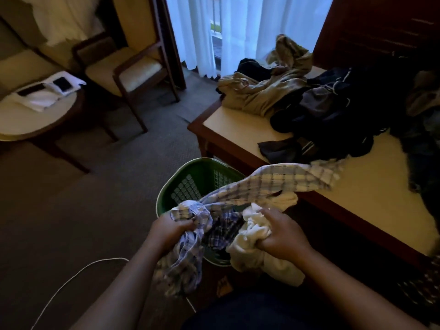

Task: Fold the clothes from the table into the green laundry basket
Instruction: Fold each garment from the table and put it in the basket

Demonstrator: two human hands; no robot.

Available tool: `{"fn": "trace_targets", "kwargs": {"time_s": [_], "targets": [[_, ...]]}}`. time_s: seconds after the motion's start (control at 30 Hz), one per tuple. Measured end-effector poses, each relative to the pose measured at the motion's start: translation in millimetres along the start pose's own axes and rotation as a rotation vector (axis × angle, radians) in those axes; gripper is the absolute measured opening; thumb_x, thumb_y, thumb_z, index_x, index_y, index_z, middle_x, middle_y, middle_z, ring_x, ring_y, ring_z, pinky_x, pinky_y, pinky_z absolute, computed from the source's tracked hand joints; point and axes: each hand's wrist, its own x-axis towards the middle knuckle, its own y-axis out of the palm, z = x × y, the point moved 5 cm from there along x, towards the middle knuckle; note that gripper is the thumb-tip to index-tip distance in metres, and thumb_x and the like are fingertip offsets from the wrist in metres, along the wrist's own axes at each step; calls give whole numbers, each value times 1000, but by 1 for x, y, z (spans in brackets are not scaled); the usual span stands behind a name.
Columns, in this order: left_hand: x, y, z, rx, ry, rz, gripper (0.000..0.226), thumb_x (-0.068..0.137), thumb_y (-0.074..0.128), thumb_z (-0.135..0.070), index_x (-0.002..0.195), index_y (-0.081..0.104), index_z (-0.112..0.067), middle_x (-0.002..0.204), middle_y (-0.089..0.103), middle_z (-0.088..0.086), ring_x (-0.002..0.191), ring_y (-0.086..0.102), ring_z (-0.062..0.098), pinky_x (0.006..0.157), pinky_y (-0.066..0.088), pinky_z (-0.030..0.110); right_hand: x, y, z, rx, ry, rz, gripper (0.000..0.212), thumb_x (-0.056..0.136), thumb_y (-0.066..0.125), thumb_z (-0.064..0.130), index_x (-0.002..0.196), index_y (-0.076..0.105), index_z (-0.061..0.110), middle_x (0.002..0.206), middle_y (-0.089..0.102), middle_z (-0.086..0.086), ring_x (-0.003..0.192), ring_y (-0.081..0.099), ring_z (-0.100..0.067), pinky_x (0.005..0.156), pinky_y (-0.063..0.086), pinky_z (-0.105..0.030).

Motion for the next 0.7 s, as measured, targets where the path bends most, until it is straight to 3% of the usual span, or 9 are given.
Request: {"fn": "trace_targets", "kwargs": {"time_s": [0.13, 0.2, 0.3, 0.4, 0.53, 0.7], "targets": [[-1, -14, 8, -61, -18, -298, 50, 71, 90, -44, 112, 73, -21, 102, 79, 1, 96, 73, 23, 89, 58, 38, 9, 10, 20, 10, -38, 61, 91, 64, 75, 53, 148, 47, 33, 134, 59, 10, 116, 60, -14, 90, 52, -33], [0, -15, 4, -79, -9, -370, 59, 73, 90, -47, 121, 69, -19, 110, 75, 5, 102, 70, 26, 88, 55, 36, 13, 13, 25, 20, -44, 74, 92, 63, 75, 54, 147, 47, 32, 136, 58, 10, 119, 59, -15, 92, 51, -33], [1, -12, -4, -145, 45, -378, 66, 67, 93, -55, 118, 66, -23, 108, 76, 2, 100, 71, 23, 91, 58, 41, 20, 15, 30, 34, -64, 60, 91, 61, 75, 59, 145, 49, 35, 134, 59, 11, 119, 59, -15, 91, 53, -36], [1, -8, -21, -267, 116, -339, 62, 67, 95, -49, 117, 65, -25, 104, 78, -3, 99, 74, 17, 92, 60, 43, 27, 15, 34, 46, -92, 32, 88, 63, 76, 60, 144, 49, 35, 133, 59, 11, 117, 58, -15, 90, 53, -37], [2, -9, -42, -213, 206, -352, 64, 74, 91, -45, 126, 60, -25, 107, 75, -4, 100, 73, 17, 88, 58, 40, 38, 13, 38, 66, -107, 27, 83, 64, 77, 55, 140, 50, 36, 126, 60, 9, 111, 59, -15, 86, 54, -38], [7, -11, -54, -152, 249, -319, 61, 71, 85, -57, 123, 61, -36, 107, 76, -5, 99, 74, 15, 92, 60, 50, 50, 12, 41, 58, -144, 7, 79, 62, 73, 60, 135, 49, 39, 119, 59, 8, 107, 58, -17, 82, 54, -41]]}}
